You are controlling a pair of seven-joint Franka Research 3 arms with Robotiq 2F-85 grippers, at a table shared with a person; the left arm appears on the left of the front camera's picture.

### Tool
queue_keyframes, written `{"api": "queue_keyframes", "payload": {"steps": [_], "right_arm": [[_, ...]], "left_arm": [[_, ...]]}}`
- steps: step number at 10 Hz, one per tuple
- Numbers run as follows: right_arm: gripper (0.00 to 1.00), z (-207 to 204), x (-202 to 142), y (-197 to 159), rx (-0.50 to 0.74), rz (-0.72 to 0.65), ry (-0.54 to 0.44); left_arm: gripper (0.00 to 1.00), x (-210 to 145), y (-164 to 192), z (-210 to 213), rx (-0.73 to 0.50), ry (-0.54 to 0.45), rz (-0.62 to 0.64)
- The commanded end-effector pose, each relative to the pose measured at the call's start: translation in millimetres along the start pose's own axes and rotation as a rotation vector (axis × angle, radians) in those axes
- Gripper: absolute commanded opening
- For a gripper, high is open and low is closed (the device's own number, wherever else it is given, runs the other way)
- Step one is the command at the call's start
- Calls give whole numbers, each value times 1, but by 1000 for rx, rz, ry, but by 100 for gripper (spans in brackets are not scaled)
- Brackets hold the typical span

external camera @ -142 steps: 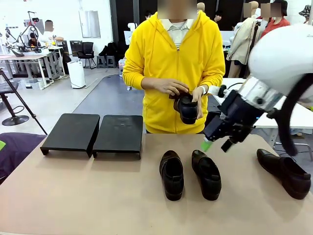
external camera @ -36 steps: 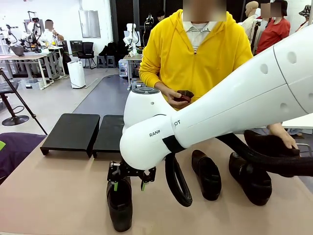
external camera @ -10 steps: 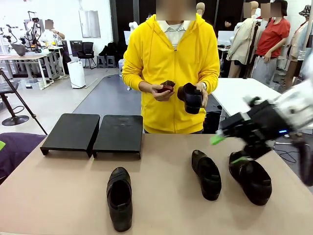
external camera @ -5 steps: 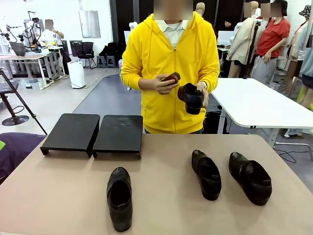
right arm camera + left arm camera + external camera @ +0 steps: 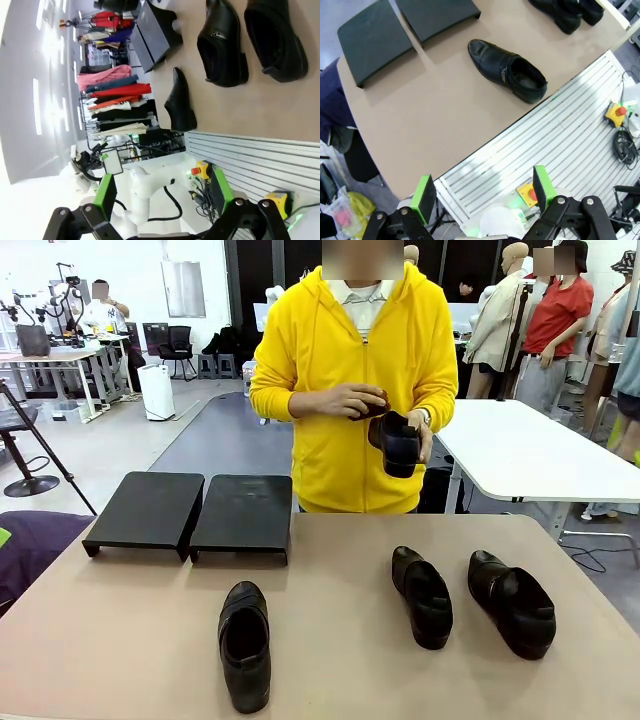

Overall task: Organize the shoes by placing them on the stand.
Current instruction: Pick up one Shoe and place it in the middle of the table, then place the Shoe from the middle of the table onto the Shoes Stand.

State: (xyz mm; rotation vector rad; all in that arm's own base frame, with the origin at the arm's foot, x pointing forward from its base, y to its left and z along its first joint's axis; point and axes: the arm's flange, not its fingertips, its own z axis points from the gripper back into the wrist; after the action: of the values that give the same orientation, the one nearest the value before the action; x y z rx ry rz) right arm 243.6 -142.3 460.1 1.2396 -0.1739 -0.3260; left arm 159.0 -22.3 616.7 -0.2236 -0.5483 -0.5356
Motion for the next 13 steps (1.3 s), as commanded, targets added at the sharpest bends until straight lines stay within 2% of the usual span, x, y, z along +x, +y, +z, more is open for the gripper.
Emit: {"api": "queue_keyframes", "payload": {"steps": [1, 12, 13], "right_arm": [[100, 6, -1, 7, 16, 8, -6], [100, 6, -1, 7, 16, 8, -6], [100, 6, -1, 7, 16, 8, -6]], "left_arm": [[100, -3, 0, 1, 1, 3, -9], [100, 0, 0, 0, 0, 0, 0], [100, 34, -37, -35, -11, 67, 96]]}}
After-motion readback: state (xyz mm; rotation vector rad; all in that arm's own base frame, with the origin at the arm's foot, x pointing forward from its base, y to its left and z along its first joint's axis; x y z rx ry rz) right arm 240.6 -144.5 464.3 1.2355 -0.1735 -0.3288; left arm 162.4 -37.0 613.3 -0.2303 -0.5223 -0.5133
